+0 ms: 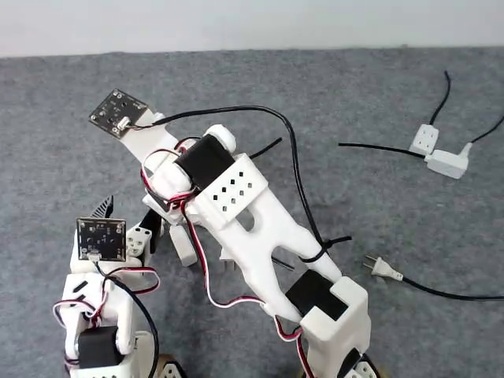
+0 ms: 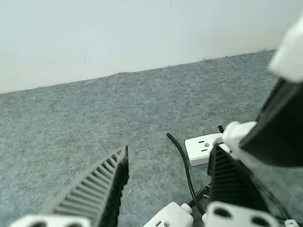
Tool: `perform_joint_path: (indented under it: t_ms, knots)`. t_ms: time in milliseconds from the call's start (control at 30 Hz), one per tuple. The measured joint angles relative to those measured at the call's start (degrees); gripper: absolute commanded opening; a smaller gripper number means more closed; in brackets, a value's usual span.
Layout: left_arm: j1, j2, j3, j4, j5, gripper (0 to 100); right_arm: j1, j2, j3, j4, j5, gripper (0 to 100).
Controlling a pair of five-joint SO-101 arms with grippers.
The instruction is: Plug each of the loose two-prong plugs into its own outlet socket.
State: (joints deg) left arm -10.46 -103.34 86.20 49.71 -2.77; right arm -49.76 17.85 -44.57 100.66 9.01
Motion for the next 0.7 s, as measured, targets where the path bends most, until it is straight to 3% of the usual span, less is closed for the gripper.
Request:
perform_joint_path:
  t_ms: [433,700]
  knots:
    - [0.0,0.0,0.0,0.0,0.0,27,0.1,0.0,0.0,0.0,0.0,0.7]
    - [-3.3,0.0,0.1,0.0,-0.3,27,4.7,8.1,-4.1,-0.5,-0.7,0.6]
